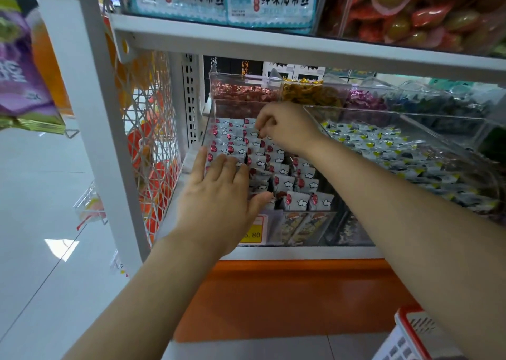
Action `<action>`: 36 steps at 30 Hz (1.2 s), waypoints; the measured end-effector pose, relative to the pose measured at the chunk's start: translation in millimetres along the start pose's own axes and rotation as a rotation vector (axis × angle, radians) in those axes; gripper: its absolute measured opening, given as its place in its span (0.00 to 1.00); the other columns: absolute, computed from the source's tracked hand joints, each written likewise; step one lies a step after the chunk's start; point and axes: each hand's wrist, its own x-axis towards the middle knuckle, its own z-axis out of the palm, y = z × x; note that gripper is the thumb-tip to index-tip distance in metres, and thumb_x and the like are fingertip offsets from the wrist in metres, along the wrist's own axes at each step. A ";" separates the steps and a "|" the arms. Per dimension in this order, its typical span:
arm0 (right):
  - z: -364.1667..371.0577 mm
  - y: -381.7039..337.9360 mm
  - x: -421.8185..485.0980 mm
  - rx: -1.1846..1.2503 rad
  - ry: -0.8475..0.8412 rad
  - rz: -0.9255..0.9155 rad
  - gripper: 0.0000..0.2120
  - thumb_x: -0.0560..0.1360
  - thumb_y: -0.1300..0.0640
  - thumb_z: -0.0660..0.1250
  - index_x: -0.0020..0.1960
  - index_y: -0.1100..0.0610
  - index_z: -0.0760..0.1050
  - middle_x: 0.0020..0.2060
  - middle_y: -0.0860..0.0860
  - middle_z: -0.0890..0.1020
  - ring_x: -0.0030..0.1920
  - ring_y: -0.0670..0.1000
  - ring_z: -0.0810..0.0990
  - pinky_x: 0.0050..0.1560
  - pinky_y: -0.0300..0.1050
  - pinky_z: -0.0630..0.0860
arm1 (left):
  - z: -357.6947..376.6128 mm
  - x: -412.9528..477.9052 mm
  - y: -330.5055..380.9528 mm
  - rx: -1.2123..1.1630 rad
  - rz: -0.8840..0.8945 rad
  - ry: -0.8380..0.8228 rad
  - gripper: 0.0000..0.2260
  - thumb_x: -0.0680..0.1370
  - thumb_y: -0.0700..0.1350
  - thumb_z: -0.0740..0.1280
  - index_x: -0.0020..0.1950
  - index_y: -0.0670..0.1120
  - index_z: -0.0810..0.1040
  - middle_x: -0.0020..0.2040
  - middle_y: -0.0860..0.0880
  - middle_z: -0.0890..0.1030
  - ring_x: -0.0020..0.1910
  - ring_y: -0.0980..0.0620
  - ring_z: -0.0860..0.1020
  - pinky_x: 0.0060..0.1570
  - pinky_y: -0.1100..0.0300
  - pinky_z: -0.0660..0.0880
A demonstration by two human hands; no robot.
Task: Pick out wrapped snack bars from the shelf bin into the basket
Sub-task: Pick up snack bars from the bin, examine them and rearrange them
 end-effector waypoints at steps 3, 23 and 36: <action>10.3 4.6 11.2 -0.197 -0.054 -0.037 0.06 0.76 0.59 0.65 0.51 0.55 0.79 0.51 0.49 0.81 0.57 0.52 0.75 0.58 0.51 0.73 | -0.6 -0.6 0.2 -0.007 -0.005 -0.002 0.35 0.75 0.62 0.35 0.76 0.45 0.55 0.76 0.46 0.57 0.76 0.48 0.50 0.71 0.47 0.33; -28.1 -9.1 -77.2 0.589 0.453 0.174 0.03 0.77 0.62 0.63 0.44 0.58 0.73 0.45 0.59 0.80 0.41 0.56 0.81 0.42 0.51 0.80 | -13.0 1.1 0.0 -0.603 -0.114 0.335 0.18 0.81 0.46 0.56 0.70 0.44 0.68 0.68 0.47 0.71 0.67 0.49 0.67 0.65 0.59 0.62; -27.6 -7.6 -154.7 1.361 0.232 0.468 0.06 0.74 0.59 0.66 0.40 0.54 0.81 0.41 0.54 0.83 0.35 0.48 0.81 0.30 0.40 0.77 | -19.6 -8.7 18.9 -1.476 -0.449 0.087 0.12 0.82 0.48 0.54 0.45 0.49 0.75 0.38 0.46 0.81 0.31 0.56 0.79 0.31 0.60 0.75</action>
